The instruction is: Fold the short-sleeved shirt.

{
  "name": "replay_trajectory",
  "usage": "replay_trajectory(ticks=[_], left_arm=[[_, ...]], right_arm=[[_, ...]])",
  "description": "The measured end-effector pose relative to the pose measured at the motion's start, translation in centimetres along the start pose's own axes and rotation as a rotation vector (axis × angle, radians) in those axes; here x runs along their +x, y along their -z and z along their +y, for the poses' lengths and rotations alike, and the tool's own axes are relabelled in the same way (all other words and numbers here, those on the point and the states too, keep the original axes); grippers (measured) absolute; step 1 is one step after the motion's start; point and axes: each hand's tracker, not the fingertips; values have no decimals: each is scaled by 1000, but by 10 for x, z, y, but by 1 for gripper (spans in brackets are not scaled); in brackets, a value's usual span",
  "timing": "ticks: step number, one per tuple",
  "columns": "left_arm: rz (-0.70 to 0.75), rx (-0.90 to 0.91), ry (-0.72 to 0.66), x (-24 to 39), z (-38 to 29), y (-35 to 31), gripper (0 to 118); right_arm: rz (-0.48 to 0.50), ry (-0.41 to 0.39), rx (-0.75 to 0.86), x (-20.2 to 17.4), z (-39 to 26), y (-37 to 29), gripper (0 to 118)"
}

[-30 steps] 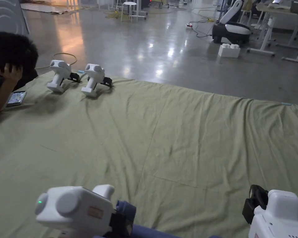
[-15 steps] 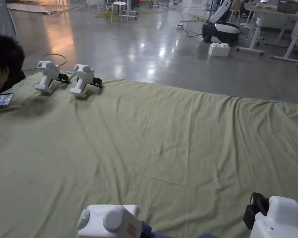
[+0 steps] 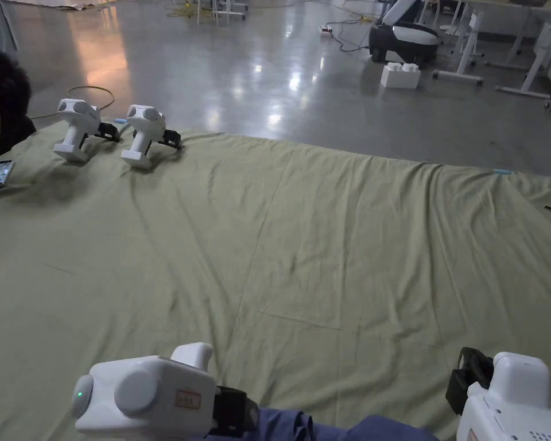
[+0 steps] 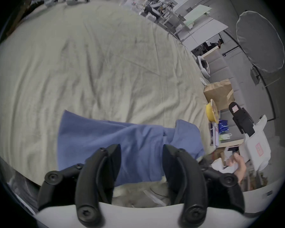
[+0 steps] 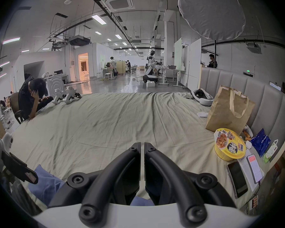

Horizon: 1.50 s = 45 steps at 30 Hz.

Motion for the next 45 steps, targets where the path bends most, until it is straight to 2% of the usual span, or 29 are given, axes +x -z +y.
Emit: replay_trajectory(ticks=[1, 2, 5, 11, 17, 21, 23, 24, 25, 26, 30, 33, 35, 40, 42, 45], left_arm=[[29, -14, 22, 3, -1, 5, 23], [38, -54, 29, 5, -3, 14, 23], [-50, -136, 36, 11, -12, 44, 23], [4, -194, 131, 41, -29, 91, 18], [-12, -172, 81, 37, -30, 93, 17], [-96, -190, 12, 15, -24, 74, 17], [-115, -135, 12, -2, -18, 50, 27], [-122, -100, 11, -14, -15, 35, 40], [-121, -77, 7, -25, -12, 24, 61], [-119, -59, -1, -40, -9, 11, 69], [-83, 49, -23, -96, 0, -25, 74], [-90, 48, -41, -130, 1, -24, 74], [-167, -13, -71, -147, -1, -13, 75], [-255, -126, -111, -162, -18, 23, 77], [-309, -51, -133, -170, -23, 24, 78], [-419, -41, -266, -177, -26, 26, 79]], right_arm=[[1, 5, -3, 0, 0, 1, 6], [1, 11, -6, 0, -2, 1, 6], [7, 13, -15, -1, -3, 2, 6], [16, 16, -27, -2, -4, 0, 6], [29, 16, -23, -5, -3, -4, 6], [39, 7, -28, -6, -2, -4, 6], [43, 6, -27, -6, -1, -4, 6], [43, 2, -27, -5, 0, -4, 6], [42, -1, -26, -5, 0, -5, 6], [41, -3, -25, -4, 2, -5, 6], [40, 11, -30, -2, 3, -1, 6], [41, 18, -36, -4, 3, 1, 6], [45, 21, -39, -6, 2, 2, 6], [51, 14, -48, -12, 2, 0, 6], [52, 10, -50, -13, 1, -1, 6], [50, 7, -55, -14, 1, -1, 6]])
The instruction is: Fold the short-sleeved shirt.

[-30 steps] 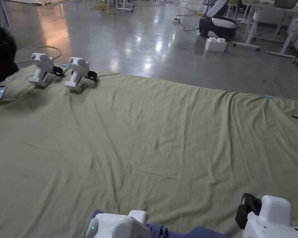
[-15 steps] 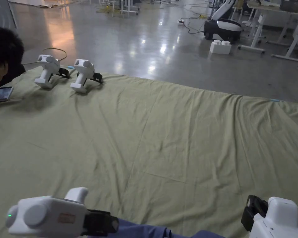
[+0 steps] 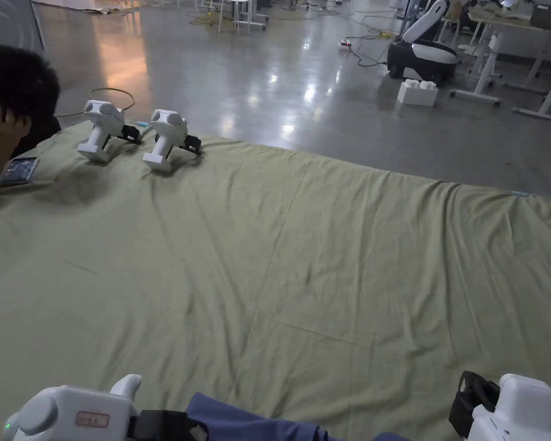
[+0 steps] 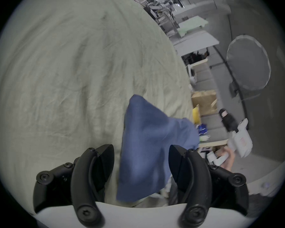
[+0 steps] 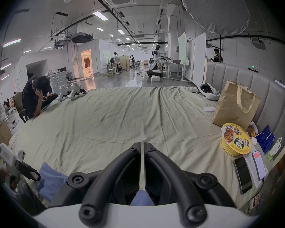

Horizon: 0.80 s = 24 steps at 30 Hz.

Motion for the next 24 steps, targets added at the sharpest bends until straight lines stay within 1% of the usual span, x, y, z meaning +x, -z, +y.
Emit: replay_trajectory(ticks=[3, 5, 6, 8, 9, 10, 11, 12, 13, 14, 17, 20, 22, 24], left_arm=[[-94, -11, -18, 2, -5, 6, 79], [-107, -13, -12, 2, -6, 13, 78], [-120, -13, -14, -14, -2, 15, 78], [-138, -14, -13, -12, -2, 20, 77], [-140, -10, -16, 5, -11, 30, 71], [-123, -6, -15, 14, -15, 36, 46], [-43, -10, 15, 18, -16, 40, 22], [7, -4, 26, 21, -19, 39, 22], [-54, -5, 22, 21, -21, 37, 21], [-100, 16, 40, 0, -8, 16, 21], [-92, 42, 40, 6, -9, -1, 21], [-57, 91, 65, 12, -5, -31, 21], [3, 140, 77, -6, 7, -57, 21], [64, 163, 104, -2, 14, -85, 21]], right_arm=[[3, 6, -6, -1, -1, 1, 6], [6, 10, -10, -2, -1, 2, 6], [8, 12, -10, -3, -2, 2, 6], [10, 12, -14, -4, -2, 2, 6], [12, 10, -16, -5, -2, 2, 6], [13, 7, -18, -6, -3, 1, 6], [13, 5, -20, -6, -3, 1, 6], [13, 3, -21, -6, -3, 1, 6], [12, 1, -22, -6, -3, 0, 6], [11, -2, -24, -6, -3, 0, 6], [8, -5, -23, -4, -2, -2, 6], [3, -6, -24, -1, -1, -3, 6], [3, -5, -25, 1, -1, -3, 6], [2, -7, -25, 2, 0, -3, 6]])
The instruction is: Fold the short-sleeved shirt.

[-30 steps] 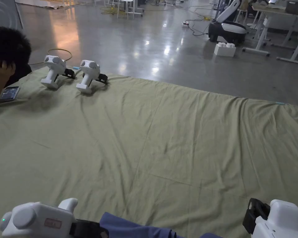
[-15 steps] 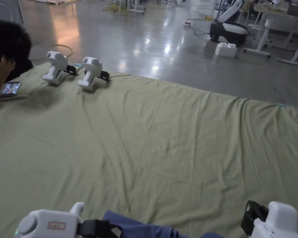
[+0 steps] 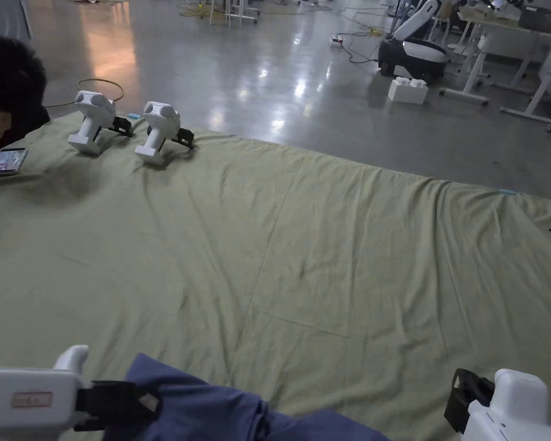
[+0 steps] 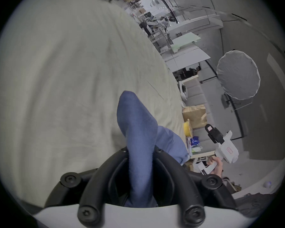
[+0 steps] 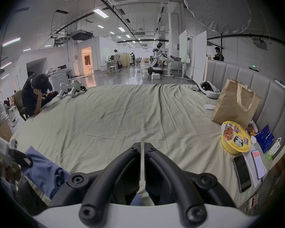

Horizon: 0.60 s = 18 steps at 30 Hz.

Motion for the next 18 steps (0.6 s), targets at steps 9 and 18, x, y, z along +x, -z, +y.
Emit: replay_trajectory(ticks=[9, 18], left_arm=[[289, 85, 81, 51, 32, -88, 21], [439, 21, 207, 117, 28, -67, 21]], right_arm=[[17, -6, -2, -3, 1, 2, 6], [48, -4, -14, -14, -4, 6, 6]])
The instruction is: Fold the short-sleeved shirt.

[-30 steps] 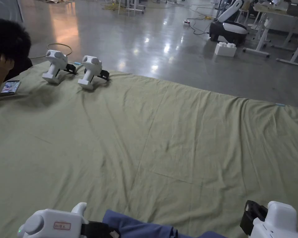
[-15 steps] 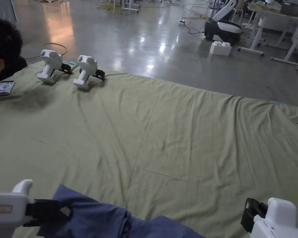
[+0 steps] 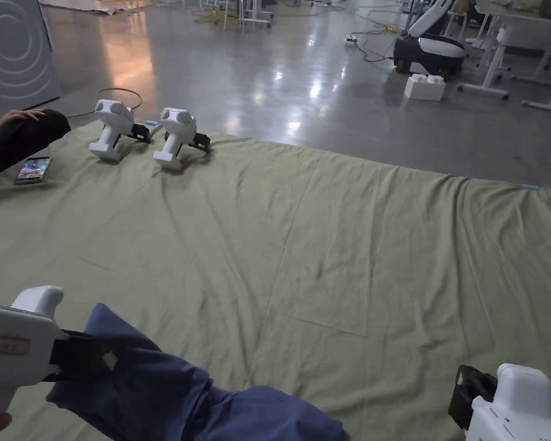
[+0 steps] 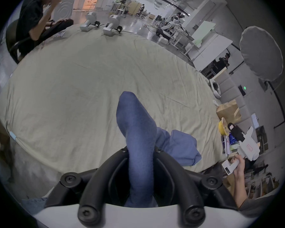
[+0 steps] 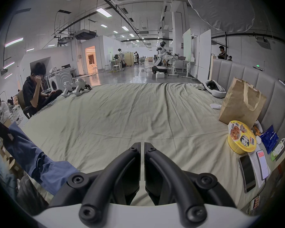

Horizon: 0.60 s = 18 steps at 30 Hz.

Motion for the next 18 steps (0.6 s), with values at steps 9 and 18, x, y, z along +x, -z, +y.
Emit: replay_trajectory(ticks=[9, 18], left_arm=[[80, -54, 76, 83, -9, 12, 21], [14, -97, 147, 151, -20, 41, 22]], right_arm=[[3, 12, -8, 2, -3, 1, 6], [-3, 31, -15, 8, -7, 3, 6]])
